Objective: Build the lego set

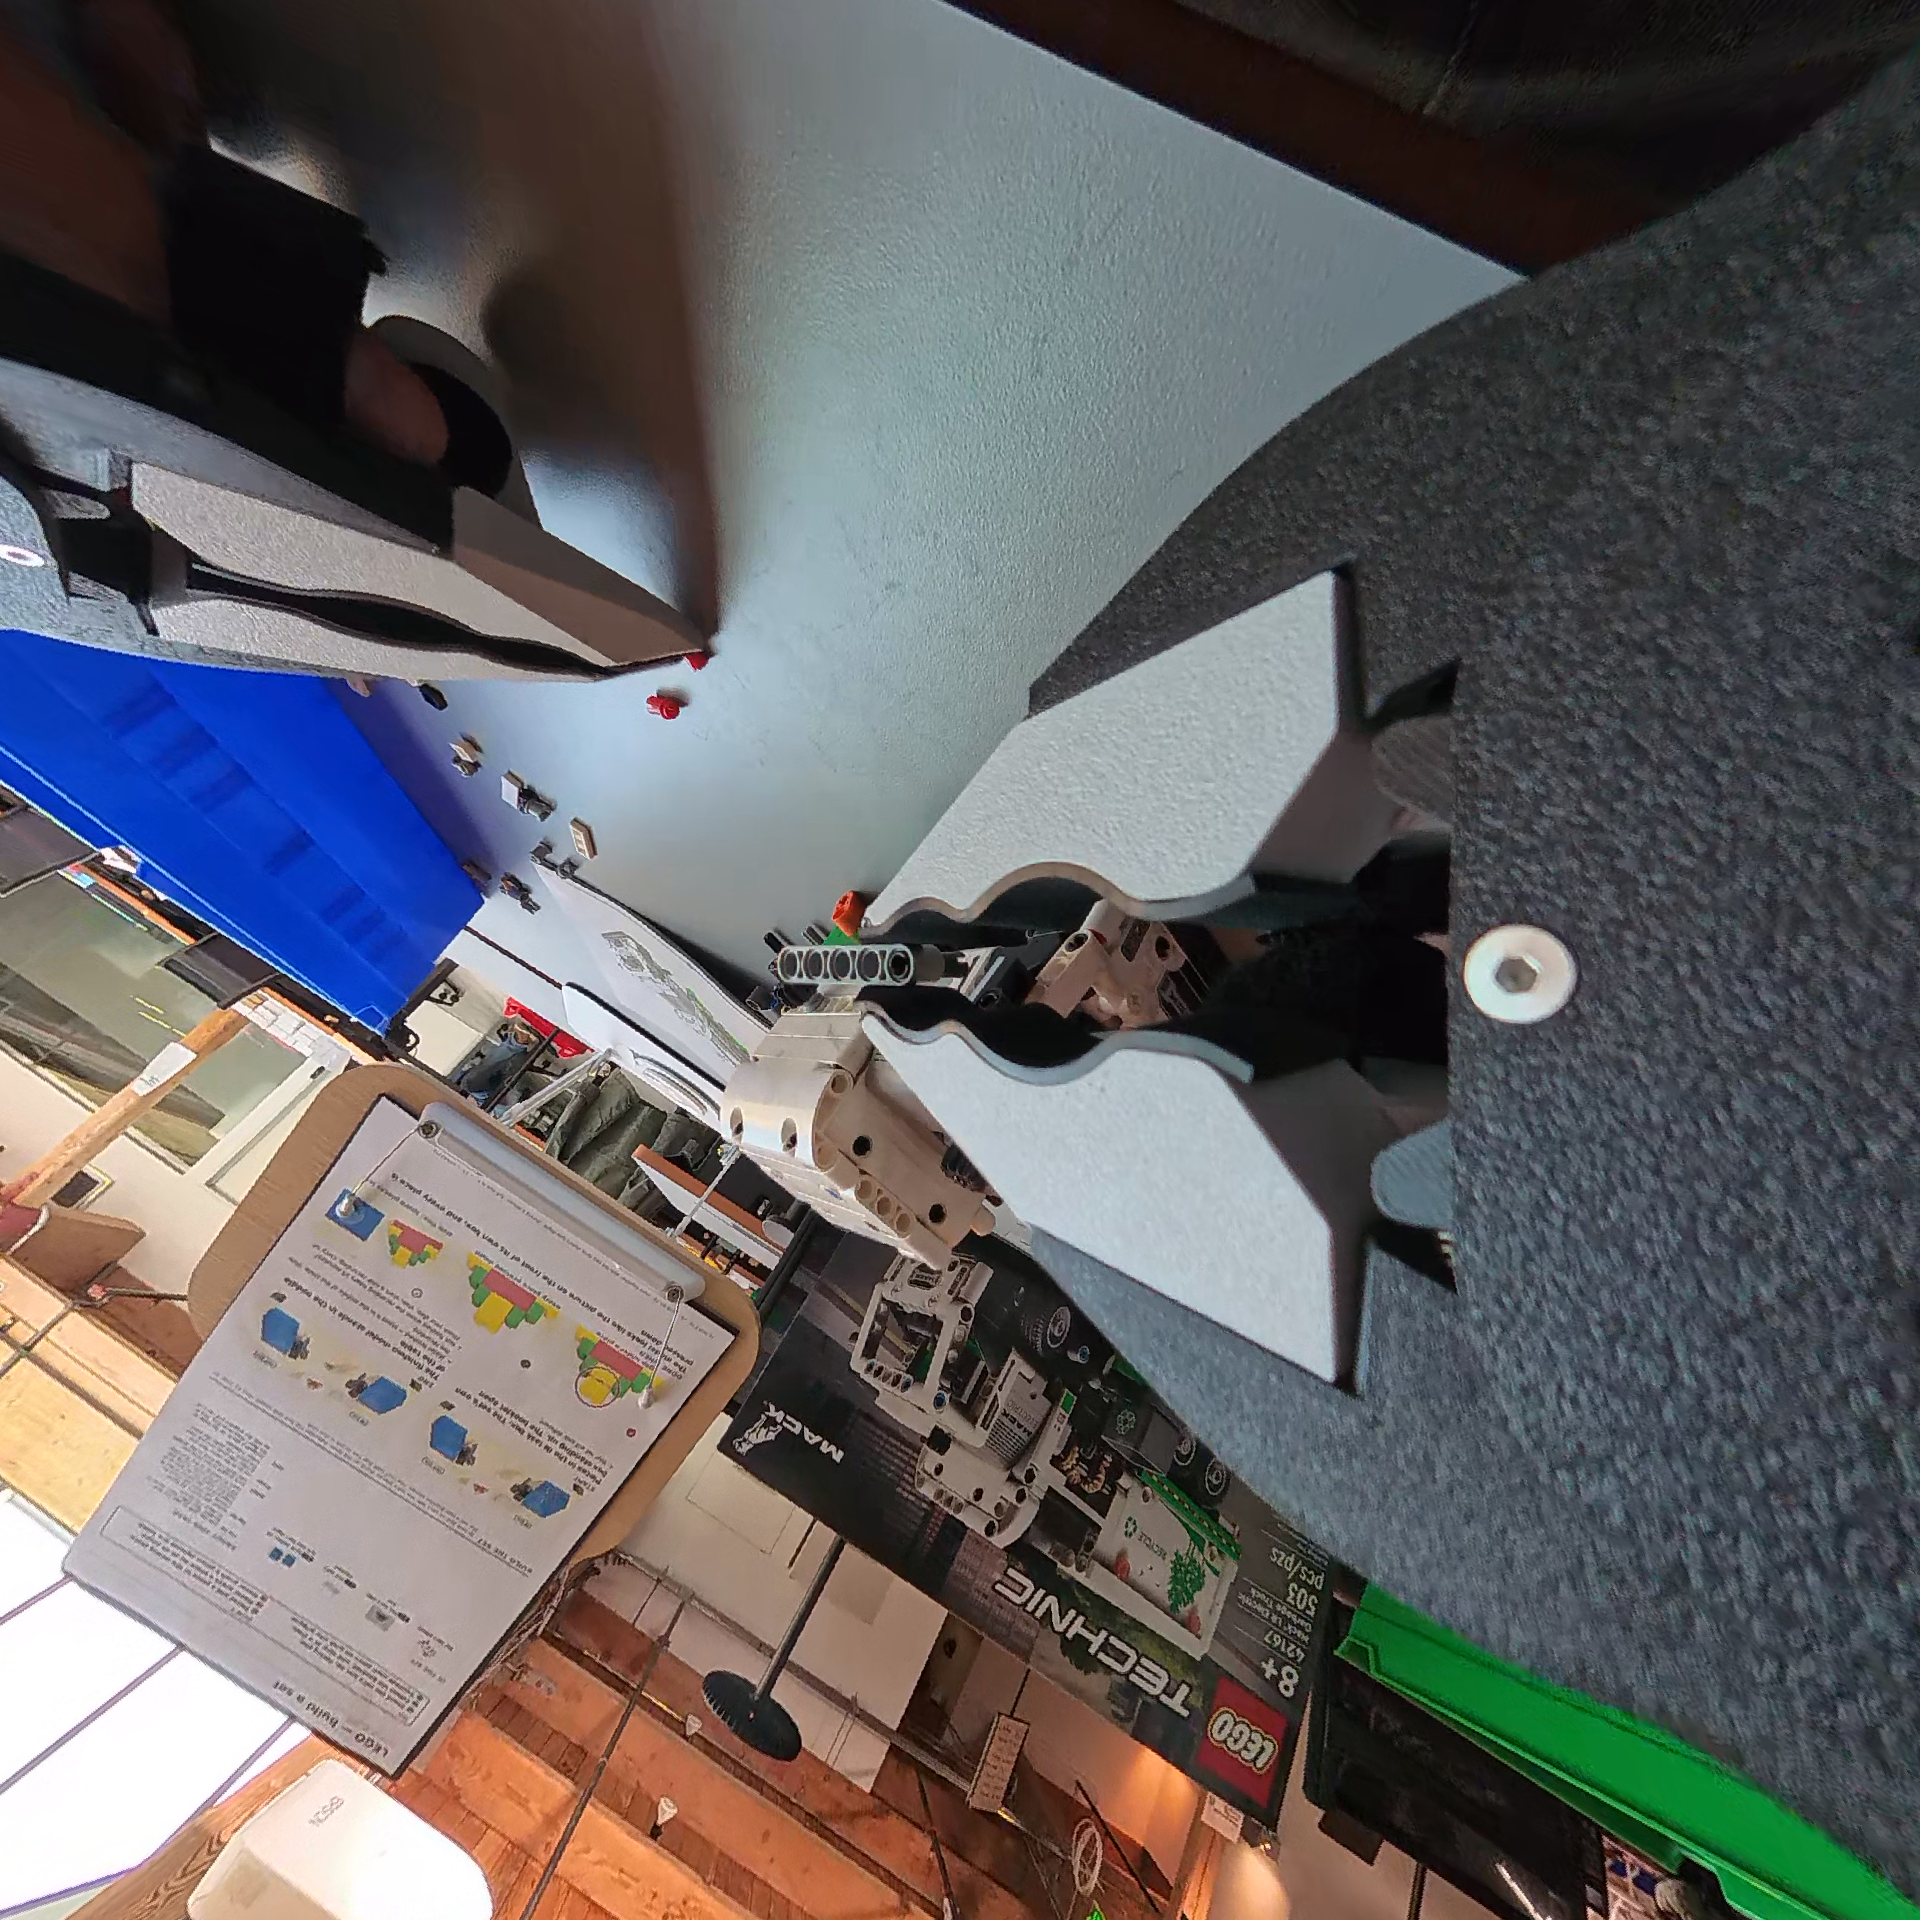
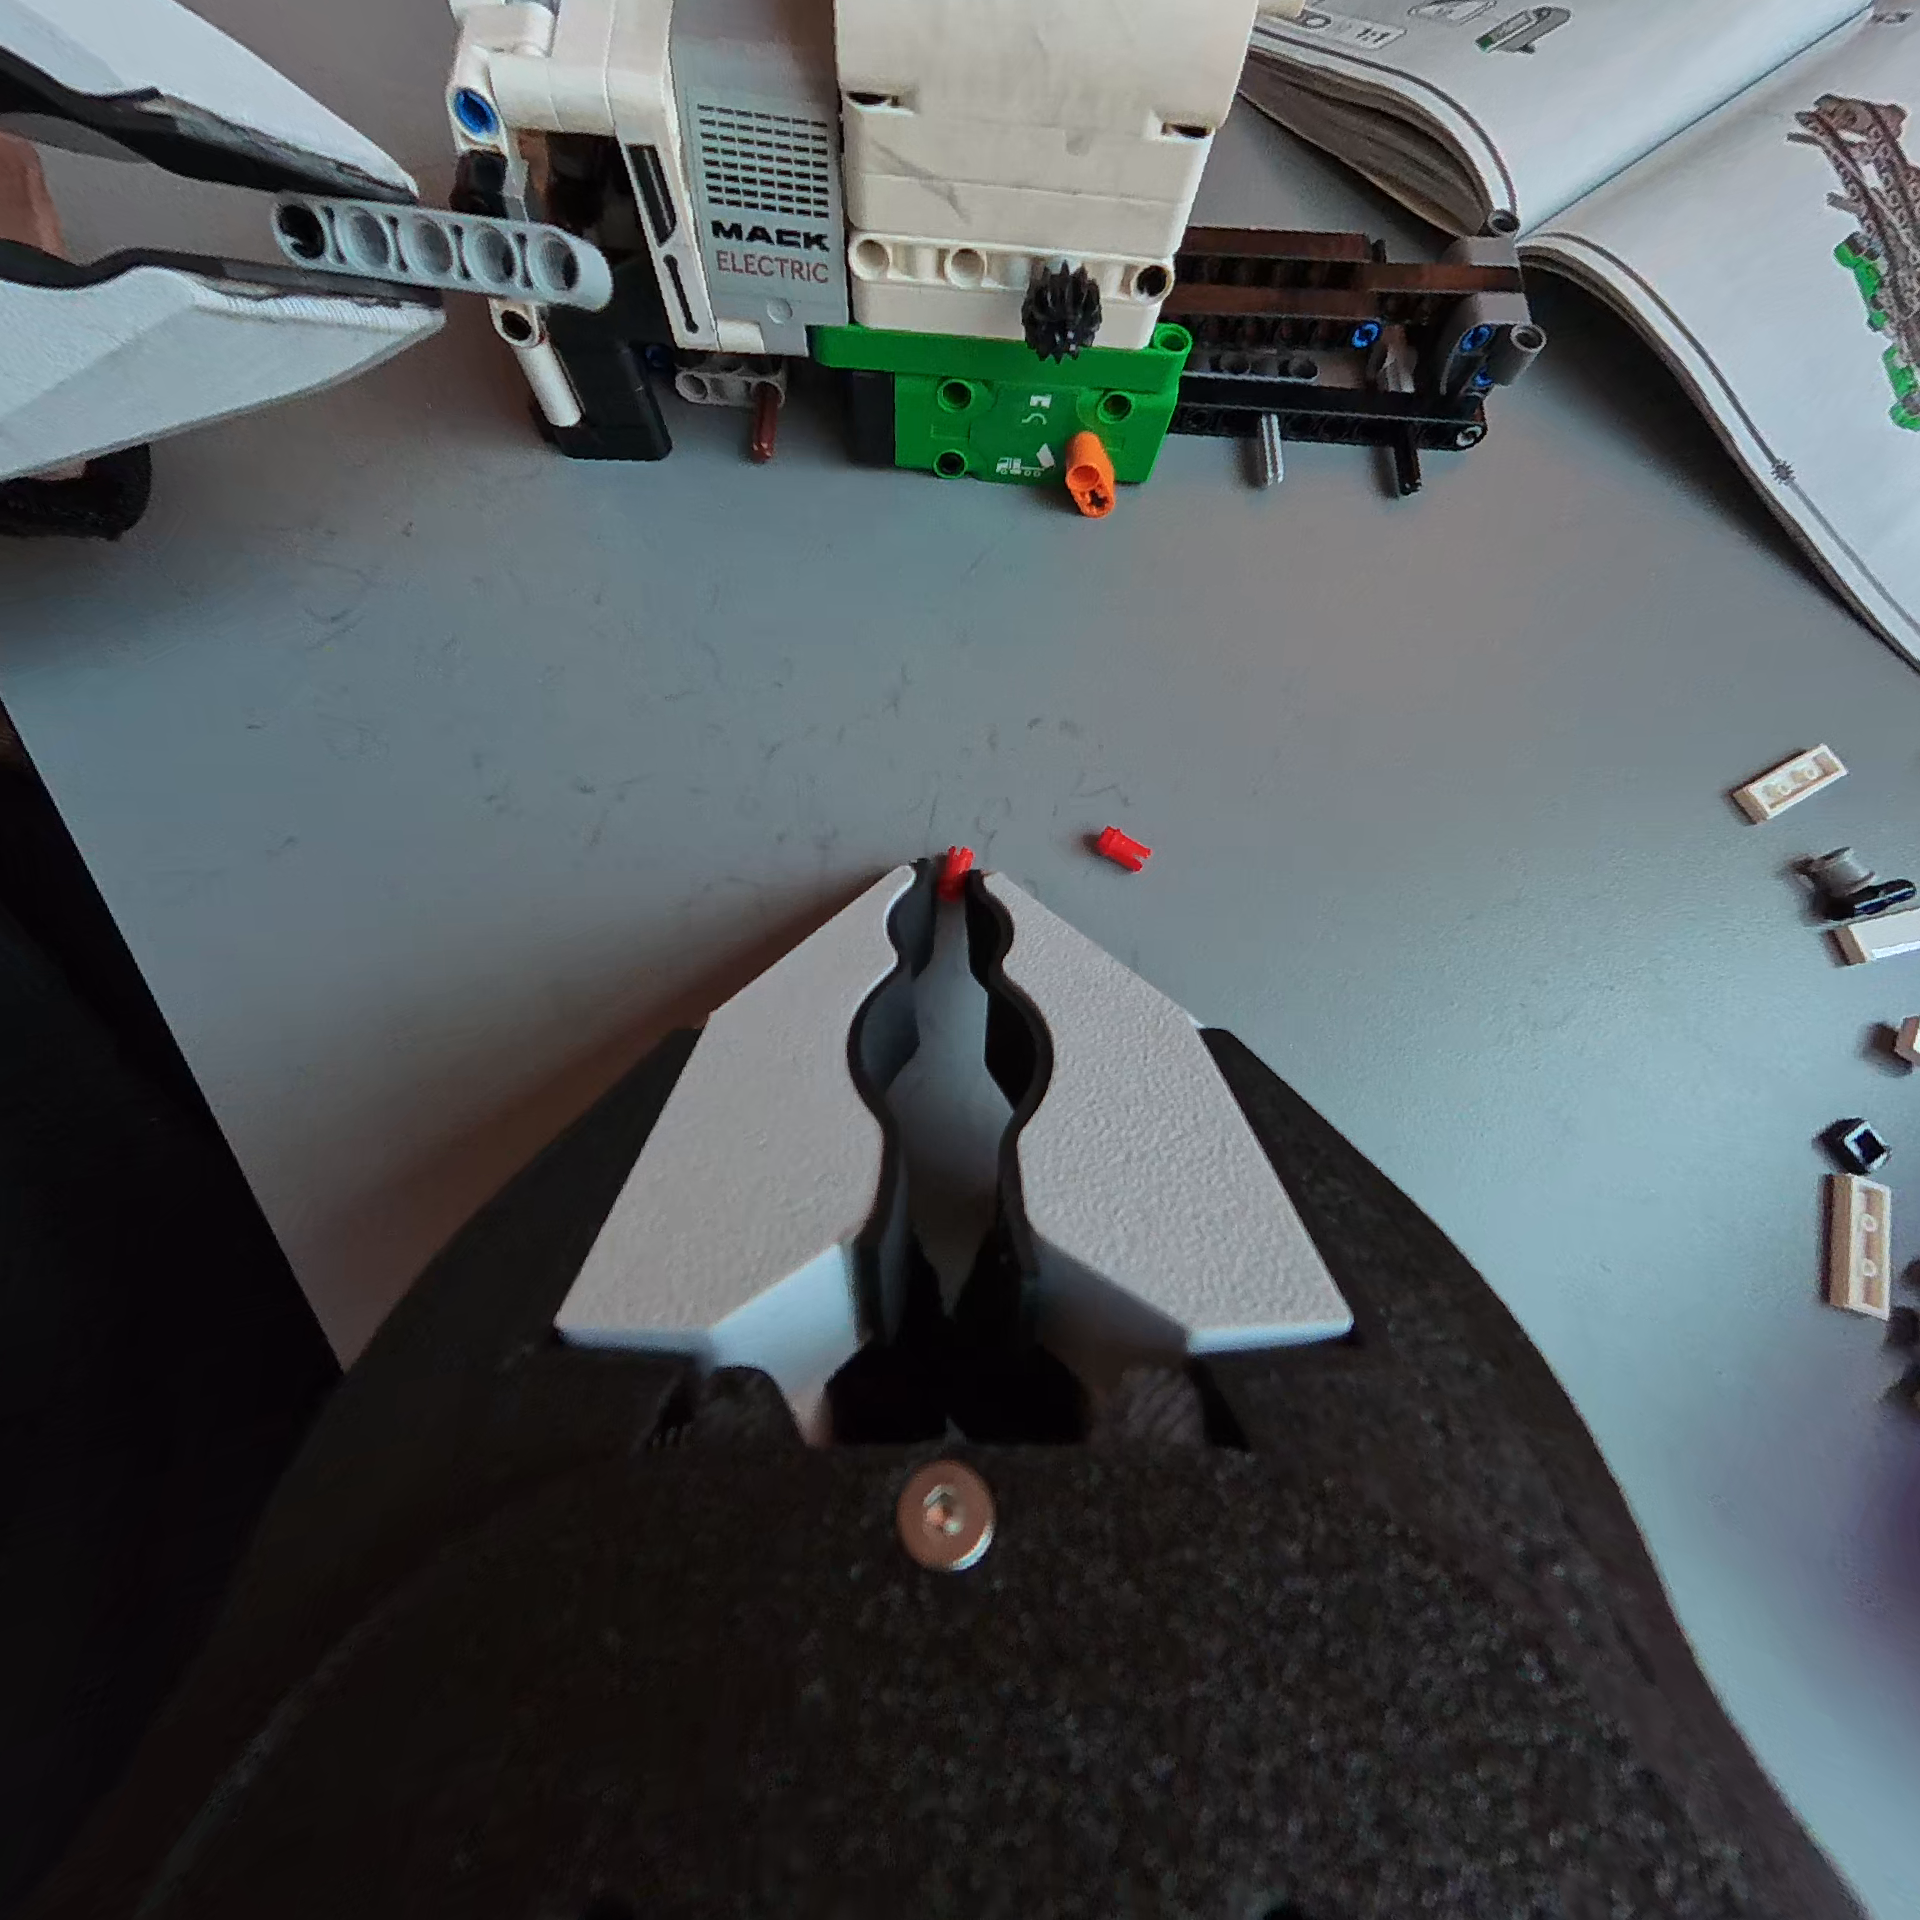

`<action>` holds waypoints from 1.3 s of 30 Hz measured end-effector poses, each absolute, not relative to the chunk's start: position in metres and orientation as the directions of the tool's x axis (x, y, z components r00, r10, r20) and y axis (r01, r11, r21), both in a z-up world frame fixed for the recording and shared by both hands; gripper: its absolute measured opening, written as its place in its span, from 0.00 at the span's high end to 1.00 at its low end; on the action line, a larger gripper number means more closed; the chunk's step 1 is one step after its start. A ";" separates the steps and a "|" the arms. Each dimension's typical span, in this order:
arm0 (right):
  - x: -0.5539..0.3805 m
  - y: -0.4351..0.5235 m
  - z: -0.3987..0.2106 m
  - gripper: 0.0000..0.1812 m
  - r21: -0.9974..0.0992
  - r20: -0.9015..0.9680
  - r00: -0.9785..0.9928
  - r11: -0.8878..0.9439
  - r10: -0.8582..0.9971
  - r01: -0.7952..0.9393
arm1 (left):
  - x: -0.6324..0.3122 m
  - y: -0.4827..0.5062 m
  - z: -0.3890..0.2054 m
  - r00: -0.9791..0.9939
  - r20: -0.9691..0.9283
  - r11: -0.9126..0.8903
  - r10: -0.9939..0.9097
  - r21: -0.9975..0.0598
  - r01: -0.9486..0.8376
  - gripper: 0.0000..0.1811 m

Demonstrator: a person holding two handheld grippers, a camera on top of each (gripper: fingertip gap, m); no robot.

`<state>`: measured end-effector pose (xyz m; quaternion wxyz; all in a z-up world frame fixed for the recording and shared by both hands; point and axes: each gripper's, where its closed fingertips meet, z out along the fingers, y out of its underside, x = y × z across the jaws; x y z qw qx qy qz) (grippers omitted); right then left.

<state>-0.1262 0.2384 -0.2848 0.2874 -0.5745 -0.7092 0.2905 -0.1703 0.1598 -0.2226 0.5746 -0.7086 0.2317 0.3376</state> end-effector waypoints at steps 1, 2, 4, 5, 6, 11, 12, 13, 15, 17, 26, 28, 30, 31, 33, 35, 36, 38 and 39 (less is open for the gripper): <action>-0.125 0.237 -0.285 0.98 -0.728 0.076 -0.177 0.176 0.981 0.663 | -0.171 0.160 -0.223 0.668 -0.742 -0.234 0.058 -0.661 -0.713 0.97; -0.124 0.229 -0.280 0.98 -0.710 0.060 -0.200 0.183 0.978 0.680 | -0.171 0.160 -0.223 0.672 -0.739 -0.236 0.057 -0.664 -0.710 0.97; -0.131 0.203 -0.246 0.98 -0.746 0.039 -0.256 0.198 0.966 0.636 | -0.171 0.161 -0.223 0.672 -0.738 -0.237 0.053 -0.663 -0.710 0.97; -0.134 0.187 -0.228 0.98 -0.760 0.027 -0.292 0.209 0.956 0.615 | -0.170 0.161 -0.223 0.670 -0.740 -0.233 0.052 -0.662 -0.713 0.97; -0.136 0.173 -0.216 0.98 -0.763 0.019 -0.322 0.221 0.947 0.607 | -0.168 0.160 -0.223 0.667 -0.743 -0.227 0.050 -0.659 -0.717 0.97; -0.147 0.153 -0.213 0.98 -0.708 0.001 -0.329 0.233 0.944 0.667 | -0.166 0.160 -0.224 0.643 -0.764 -0.223 0.052 -0.637 -0.738 0.97; -0.149 0.152 -0.214 0.98 -0.705 -0.011 -0.330 0.227 0.944 0.672 | -0.165 0.160 -0.223 0.634 -0.772 -0.220 0.054 -0.628 -0.746 0.97; -0.150 0.151 -0.216 0.98 -0.700 -0.014 -0.333 0.229 0.943 0.677 | -0.163 0.160 -0.223 0.622 -0.781 -0.215 0.055 -0.617 -0.757 0.97; -0.151 0.152 -0.220 0.98 -0.686 0.010 -0.330 0.247 0.944 0.685 | -0.160 0.159 -0.222 0.588 -0.806 -0.209 0.065 -0.587 -0.782 0.97; -0.151 0.153 -0.221 0.98 -0.685 0.015 -0.324 0.246 0.946 0.686 | -0.158 0.159 -0.223 0.560 -0.826 -0.207 0.069 -0.561 -0.802 0.97; -0.145 0.168 -0.228 0.98 -0.660 0.022 -0.274 0.220 0.962 0.718 | -0.151 0.161 -0.228 0.423 -0.903 -0.222 0.074 -0.428 -0.876 0.97; -0.144 0.168 -0.227 0.98 -0.654 0.019 -0.274 0.219 0.962 0.724 | -0.150 0.161 -0.228 0.374 -0.924 -0.226 0.085 -0.383 -0.896 0.97; -0.143 0.167 -0.227 0.98 -0.648 0.016 -0.274 0.219 0.962 0.730 | -0.147 0.161 -0.227 0.325 -0.941 -0.224 0.094 -0.338 -0.914 0.97; -0.142 0.167 -0.228 0.98 -0.639 0.019 -0.275 0.224 0.961 0.736 | -0.146 0.160 -0.228 0.302 -0.949 -0.221 0.092 -0.315 -0.923 0.97; -0.139 0.166 -0.229 0.98 -0.620 0.051 -0.288 0.256 0.956 0.741 | -0.142 0.160 -0.229 0.256 -0.963 -0.216 0.086 -0.268 -0.939 0.97; -0.139 0.167 -0.232 0.98 -0.607 0.096 -0.303 0.297 0.948 0.737 | -0.139 0.160 -0.232 0.231 -0.970 -0.211 0.074 -0.241 -0.947 0.97; -0.139 0.167 -0.234 0.98 -0.602 0.118 -0.318 0.323 0.941 0.730 | -0.138 0.160 -0.233 0.230 -0.971 -0.207 0.064 -0.238 -0.949 0.97; -0.139 0.166 -0.238 0.98 -0.588 0.195 -0.373 0.412 0.907 0.696 | -0.136 0.160 -0.236 0.248 -0.968 -0.193 0.035 -0.250 -0.949 0.97; -0.137 0.166 -0.240 0.98 -0.571 0.253 -0.422 0.487 0.871 0.661 | -0.134 0.160 -0.238 0.270 -0.963 -0.182 0.019 -0.268 -0.946 0.97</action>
